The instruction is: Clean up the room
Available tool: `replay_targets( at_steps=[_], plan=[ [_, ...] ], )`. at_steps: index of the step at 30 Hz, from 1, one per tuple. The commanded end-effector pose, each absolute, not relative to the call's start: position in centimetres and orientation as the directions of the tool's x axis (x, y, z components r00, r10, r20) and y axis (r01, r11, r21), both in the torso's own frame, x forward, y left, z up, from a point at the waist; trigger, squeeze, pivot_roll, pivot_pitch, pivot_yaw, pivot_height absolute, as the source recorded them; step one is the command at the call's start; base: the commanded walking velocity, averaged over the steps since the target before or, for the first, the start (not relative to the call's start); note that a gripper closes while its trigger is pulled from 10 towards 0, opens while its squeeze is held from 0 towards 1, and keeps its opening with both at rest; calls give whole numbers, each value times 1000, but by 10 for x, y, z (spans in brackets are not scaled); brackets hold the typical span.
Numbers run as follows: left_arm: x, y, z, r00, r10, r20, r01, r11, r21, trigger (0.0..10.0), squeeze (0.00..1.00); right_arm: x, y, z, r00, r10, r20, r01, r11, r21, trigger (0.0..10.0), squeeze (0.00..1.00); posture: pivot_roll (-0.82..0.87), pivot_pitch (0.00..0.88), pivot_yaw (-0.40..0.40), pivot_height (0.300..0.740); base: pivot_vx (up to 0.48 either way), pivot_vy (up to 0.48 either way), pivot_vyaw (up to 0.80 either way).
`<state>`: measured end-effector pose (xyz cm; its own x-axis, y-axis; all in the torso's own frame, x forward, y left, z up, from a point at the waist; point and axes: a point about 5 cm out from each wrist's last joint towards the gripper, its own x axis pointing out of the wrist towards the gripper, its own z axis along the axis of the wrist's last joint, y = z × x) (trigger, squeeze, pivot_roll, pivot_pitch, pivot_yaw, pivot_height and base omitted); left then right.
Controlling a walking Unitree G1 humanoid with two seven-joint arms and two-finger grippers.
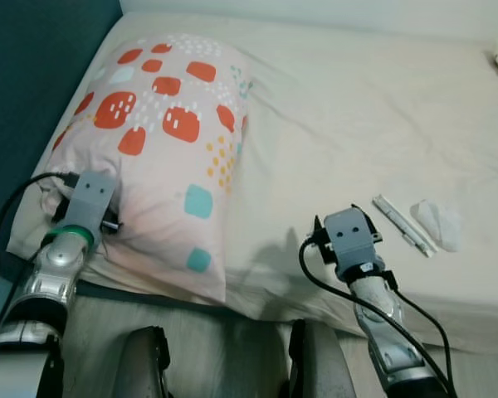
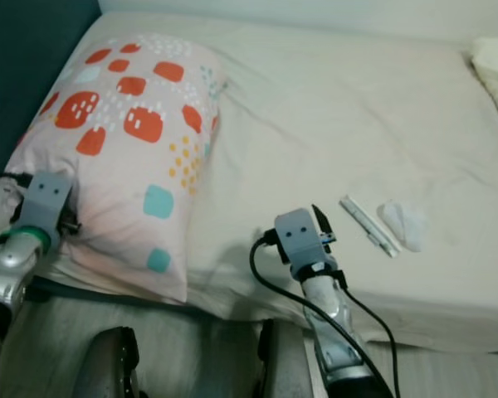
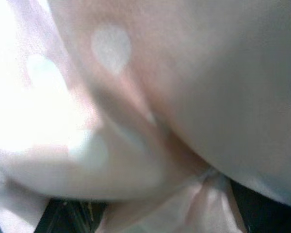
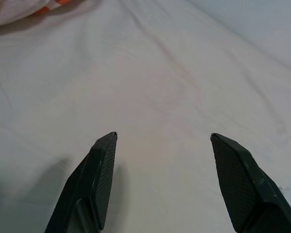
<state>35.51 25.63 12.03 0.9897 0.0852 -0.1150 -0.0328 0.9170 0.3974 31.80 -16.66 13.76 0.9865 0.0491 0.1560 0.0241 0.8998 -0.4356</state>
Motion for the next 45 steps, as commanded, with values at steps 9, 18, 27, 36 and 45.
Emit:
replay_targets(
  at_steps=[9, 18, 27, 36, 45],
  plan=[
    [301, 251, 101, 988, -66, -138, 117, 905, 408, 10000, 0, 321, -163, 135, 987, 70, 143, -3, 906, -424, 10000, 0, 27, 191, 53, 565, 0, 0, 0],
    [209, 219, 110, 985, -145, -90, 170, 892, 418, 10000, 0, 319, -159, 137, 980, 115, 164, -45, 924, -381, 10000, 0, 62, 177, 49, 565, 0, 0, 0],
    [249, 224, 152, 989, -53, 135, -16, 886, 463, 10000, 0, 329, -148, 149, 970, 107, 219, -62, 978, -201, 10000, 0, 80, 139, 12, 565, 0, 0, 0],
    [308, 223, 207, 969, -14, 246, -47, 969, 242, 10000, 0, 323, -140, 147, 975, 30, 222, -65, 987, 149, 10000, 0, 35, 92, 21, 575, 0, 0, 0],
    [326, 178, 222, 954, -179, 239, 145, 977, 156, 10000, 0, 321, -156, 157, 962, -73, 265, 25, 984, 177, 10000, 0, -15, 59, 62, 609, 0, 0, 0]
  ],
)
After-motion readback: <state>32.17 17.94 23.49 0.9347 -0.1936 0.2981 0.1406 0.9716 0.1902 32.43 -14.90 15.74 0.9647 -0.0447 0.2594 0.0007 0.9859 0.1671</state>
